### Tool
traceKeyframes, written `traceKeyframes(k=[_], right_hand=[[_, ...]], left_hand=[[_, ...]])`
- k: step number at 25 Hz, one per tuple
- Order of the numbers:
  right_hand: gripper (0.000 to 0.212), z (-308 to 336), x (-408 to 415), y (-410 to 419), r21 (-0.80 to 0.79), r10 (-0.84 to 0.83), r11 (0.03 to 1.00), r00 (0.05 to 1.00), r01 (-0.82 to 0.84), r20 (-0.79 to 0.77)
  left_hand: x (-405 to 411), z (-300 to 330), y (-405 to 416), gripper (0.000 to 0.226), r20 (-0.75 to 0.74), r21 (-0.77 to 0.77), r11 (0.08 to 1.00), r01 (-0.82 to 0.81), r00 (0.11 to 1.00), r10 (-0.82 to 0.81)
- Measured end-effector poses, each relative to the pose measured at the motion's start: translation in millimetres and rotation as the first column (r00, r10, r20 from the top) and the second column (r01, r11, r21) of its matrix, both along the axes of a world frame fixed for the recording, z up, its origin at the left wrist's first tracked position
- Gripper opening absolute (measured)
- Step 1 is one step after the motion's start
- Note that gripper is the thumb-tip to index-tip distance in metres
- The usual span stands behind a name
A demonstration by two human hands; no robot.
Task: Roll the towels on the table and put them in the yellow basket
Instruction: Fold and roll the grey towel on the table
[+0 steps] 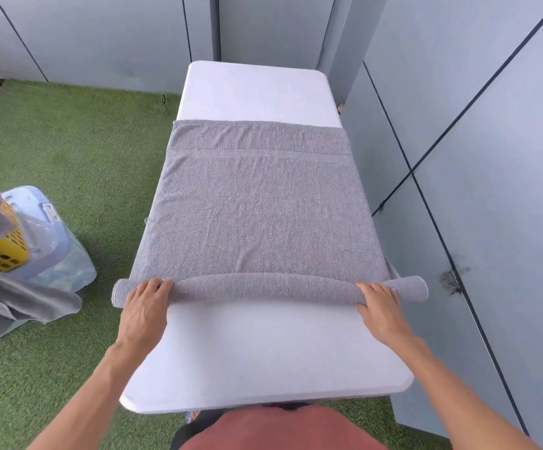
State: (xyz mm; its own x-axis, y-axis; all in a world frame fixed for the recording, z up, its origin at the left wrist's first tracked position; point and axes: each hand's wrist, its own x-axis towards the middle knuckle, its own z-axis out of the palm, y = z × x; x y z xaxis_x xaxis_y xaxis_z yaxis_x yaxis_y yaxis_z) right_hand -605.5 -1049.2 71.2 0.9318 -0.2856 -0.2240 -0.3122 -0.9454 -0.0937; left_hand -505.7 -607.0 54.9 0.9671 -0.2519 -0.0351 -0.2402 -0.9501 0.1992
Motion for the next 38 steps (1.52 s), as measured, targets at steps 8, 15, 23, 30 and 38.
traceKeyframes(k=[8,15,23,30,38], right_hand=[[0.037,30.6,16.2,-18.6,0.540,-0.256,0.800,0.963,0.261,-0.086],[0.057,-22.0,-34.4,25.6,-0.047,0.000,0.999,0.973,0.011,0.231],[0.042,6.4,17.2,6.9,-0.021,-0.023,1.000,0.998,0.022,-0.050],[0.043,24.6,15.3,-14.9,0.453,-0.171,0.855,0.962,0.253,-0.215],[0.049,-17.9,-27.7,21.4,-0.098,-0.076,0.989,0.955,0.108,0.286]], left_hand=[[26.5,23.9,13.2,0.034,-0.467,-0.298,0.927,-0.230,0.881,0.068],[-24.3,-15.1,-3.2,0.046,0.180,-0.048,0.997,0.058,0.982,-0.049],[14.4,-3.0,-12.4,0.044,0.003,-0.008,0.999,0.035,0.999,-0.035],[23.3,9.9,8.8,0.047,-0.504,-0.210,0.972,-0.106,0.864,-0.015],[-24.4,-12.1,-9.3,0.044,0.151,-0.108,0.991,0.078,0.987,-0.061]])
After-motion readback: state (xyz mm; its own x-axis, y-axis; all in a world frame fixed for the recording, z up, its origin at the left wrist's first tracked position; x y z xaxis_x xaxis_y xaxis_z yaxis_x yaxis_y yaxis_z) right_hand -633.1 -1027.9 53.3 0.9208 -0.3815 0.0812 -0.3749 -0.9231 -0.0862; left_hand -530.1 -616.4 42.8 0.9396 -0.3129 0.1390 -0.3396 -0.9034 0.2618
